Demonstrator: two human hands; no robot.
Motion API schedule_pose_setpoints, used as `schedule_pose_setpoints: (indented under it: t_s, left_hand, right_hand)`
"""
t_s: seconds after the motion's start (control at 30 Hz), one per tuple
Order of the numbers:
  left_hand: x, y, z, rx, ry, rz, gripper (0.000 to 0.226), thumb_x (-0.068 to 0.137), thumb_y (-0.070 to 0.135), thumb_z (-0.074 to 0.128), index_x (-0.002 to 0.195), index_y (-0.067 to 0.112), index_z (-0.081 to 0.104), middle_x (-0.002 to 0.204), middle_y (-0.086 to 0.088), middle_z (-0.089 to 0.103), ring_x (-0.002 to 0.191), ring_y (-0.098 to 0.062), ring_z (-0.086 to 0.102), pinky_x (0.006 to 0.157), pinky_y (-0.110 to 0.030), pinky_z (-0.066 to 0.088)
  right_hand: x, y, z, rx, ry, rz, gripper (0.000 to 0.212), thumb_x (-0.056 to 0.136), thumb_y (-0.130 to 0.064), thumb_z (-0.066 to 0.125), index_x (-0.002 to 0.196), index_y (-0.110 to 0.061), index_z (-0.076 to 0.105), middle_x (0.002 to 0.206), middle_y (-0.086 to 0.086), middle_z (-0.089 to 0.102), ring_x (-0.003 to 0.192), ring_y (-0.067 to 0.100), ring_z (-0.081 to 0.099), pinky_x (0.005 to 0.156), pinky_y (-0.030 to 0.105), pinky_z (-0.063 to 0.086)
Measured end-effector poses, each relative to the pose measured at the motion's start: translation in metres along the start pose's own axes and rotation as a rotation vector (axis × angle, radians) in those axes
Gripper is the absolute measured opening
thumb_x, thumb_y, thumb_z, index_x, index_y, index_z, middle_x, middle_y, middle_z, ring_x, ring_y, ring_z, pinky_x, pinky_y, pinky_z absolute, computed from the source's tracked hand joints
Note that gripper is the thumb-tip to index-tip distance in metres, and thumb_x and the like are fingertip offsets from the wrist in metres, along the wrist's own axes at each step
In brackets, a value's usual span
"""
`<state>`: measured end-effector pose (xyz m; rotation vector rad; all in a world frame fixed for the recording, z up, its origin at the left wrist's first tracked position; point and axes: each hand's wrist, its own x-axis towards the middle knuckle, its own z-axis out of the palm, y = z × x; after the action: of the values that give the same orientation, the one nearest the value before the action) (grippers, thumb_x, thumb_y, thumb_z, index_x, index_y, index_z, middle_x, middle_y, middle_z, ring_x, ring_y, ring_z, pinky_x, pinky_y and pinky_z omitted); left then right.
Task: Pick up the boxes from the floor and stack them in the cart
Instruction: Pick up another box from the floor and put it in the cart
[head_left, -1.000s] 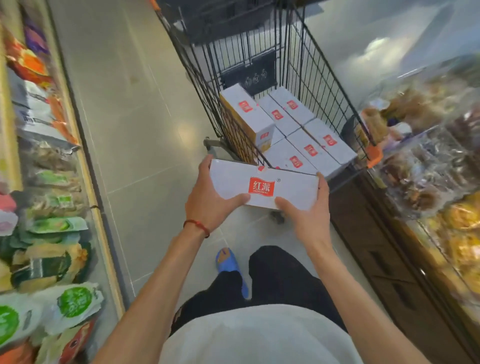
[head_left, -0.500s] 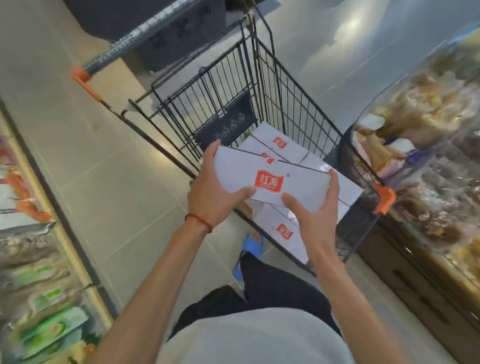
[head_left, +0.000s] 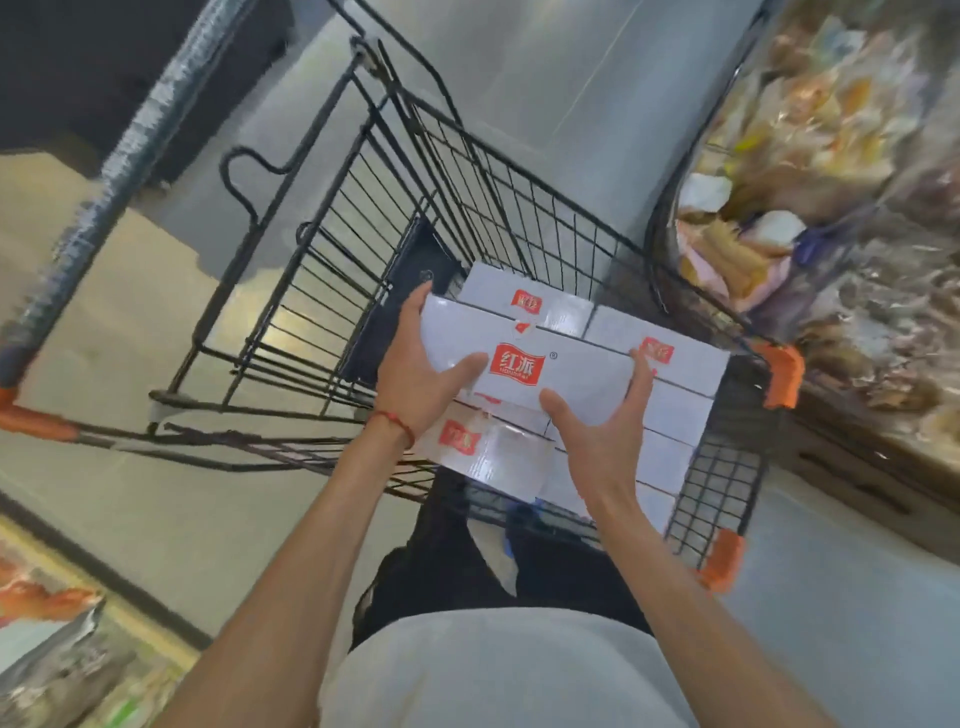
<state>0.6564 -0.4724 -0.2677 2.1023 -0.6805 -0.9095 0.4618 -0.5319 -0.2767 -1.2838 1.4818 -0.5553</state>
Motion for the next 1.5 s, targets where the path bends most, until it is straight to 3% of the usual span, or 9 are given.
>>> schedule_pose_setpoints:
  t_s: [0.2, 0.33, 0.57, 0.8, 0.9, 1.07, 1.13, 1.33, 1.5]
  left_hand:
    - [0.041, -0.022, -0.003, 0.097, -0.196, -0.069, 0.100, 0.080, 0.037, 0.082, 0.156, 0.027, 0.017, 0.153, 0.000, 0.042, 0.137, -0.019, 0.043, 0.115, -0.042, 0.036]
    - [0.057, -0.046, -0.001, 0.140, -0.273, -0.122, 0.090, 0.083, 0.035, 0.079, 0.151, 0.028, 0.021, 0.143, 0.001, 0.047, 0.116, -0.009, 0.044, 0.103, -0.039, 0.044]
    - [0.060, -0.072, 0.008, 0.162, -0.326, -0.190, 0.077, 0.079, 0.050, 0.078, 0.135, 0.041, 0.025, 0.134, 0.003, 0.054, 0.119, -0.023, 0.059, 0.099, -0.056, 0.053]
    - [0.066, -0.077, 0.012, 0.152, -0.324, -0.171, 0.069, 0.081, 0.045, 0.078, 0.126, 0.047, 0.025, 0.132, 0.004, 0.052, 0.117, -0.019, 0.058, 0.096, -0.046, 0.054]
    - [0.063, -0.079, 0.012, 0.160, -0.304, -0.152, 0.069, 0.082, 0.038, 0.079, 0.131, 0.036, 0.031, 0.134, 0.002, 0.050, 0.119, -0.018, 0.054, 0.100, -0.047, 0.052]
    - [0.044, -0.066, 0.014, 0.254, -0.198, -0.022, 0.068, 0.089, 0.037, 0.071, 0.144, 0.025, 0.033, 0.142, 0.000, 0.045, 0.124, -0.010, 0.044, 0.110, -0.040, 0.040]
    - [0.035, -0.057, 0.016, 0.263, -0.177, 0.048, 0.066, 0.092, 0.034, 0.068, 0.147, 0.023, 0.033, 0.150, 0.001, 0.041, 0.135, -0.015, 0.041, 0.114, -0.041, 0.035]
    - [0.004, -0.018, 0.034, 0.195, -0.345, 0.184, 0.043, 0.098, 0.025, 0.062, 0.139, 0.022, 0.051, 0.142, 0.004, 0.052, 0.129, -0.011, 0.048, 0.115, -0.040, 0.040]
    - [-0.045, 0.018, 0.079, 0.178, -0.486, 0.278, 0.031, 0.097, 0.020, 0.063, 0.127, 0.023, 0.059, 0.128, 0.007, 0.062, 0.120, -0.013, 0.057, 0.103, -0.033, 0.047]
  right_hand:
    - [0.001, 0.016, 0.039, -0.089, 0.056, 0.144, 0.103, 0.085, -0.034, 0.084, 0.159, -0.032, 0.012, 0.164, -0.011, 0.022, 0.132, -0.005, 0.024, 0.113, 0.026, 0.025]
    - [0.002, 0.036, 0.062, -0.140, 0.053, 0.191, 0.103, 0.086, -0.037, 0.082, 0.158, -0.033, 0.010, 0.163, -0.009, 0.025, 0.137, 0.003, 0.033, 0.110, 0.029, 0.032]
    - [0.013, 0.062, 0.068, -0.232, 0.010, 0.232, 0.104, 0.088, -0.039, 0.079, 0.161, -0.029, 0.005, 0.167, -0.005, 0.021, 0.147, 0.016, 0.032, 0.114, 0.033, 0.030]
    - [0.017, 0.069, 0.072, -0.240, 0.003, 0.244, 0.106, 0.088, -0.045, 0.077, 0.161, -0.032, 0.002, 0.167, -0.006, 0.022, 0.144, 0.014, 0.037, 0.108, 0.031, 0.032]
    - [0.014, 0.068, 0.069, -0.218, -0.022, 0.248, 0.103, 0.090, -0.043, 0.075, 0.161, -0.033, 0.001, 0.166, -0.006, 0.025, 0.141, 0.013, 0.039, 0.109, 0.033, 0.036]
    - [0.005, 0.060, 0.056, -0.136, 0.045, 0.303, 0.072, 0.097, -0.039, 0.068, 0.155, -0.032, 0.026, 0.155, -0.004, 0.042, 0.131, 0.014, 0.048, 0.110, 0.043, 0.046]
    - [-0.006, 0.055, 0.046, -0.061, 0.121, 0.349, 0.061, 0.100, -0.036, 0.065, 0.152, -0.030, 0.035, 0.153, -0.006, 0.043, 0.133, 0.014, 0.047, 0.107, 0.037, 0.046]
    - [-0.055, 0.054, -0.006, 0.201, 0.313, 0.298, 0.032, 0.101, -0.017, 0.063, 0.132, -0.023, 0.063, 0.130, -0.011, 0.064, 0.118, 0.006, 0.060, 0.092, 0.013, 0.047]
    - [-0.103, 0.078, -0.062, 0.368, 0.429, 0.260, 0.022, 0.098, -0.010, 0.065, 0.115, -0.025, 0.068, 0.114, -0.010, 0.071, 0.104, 0.005, 0.067, 0.090, 0.017, 0.051]
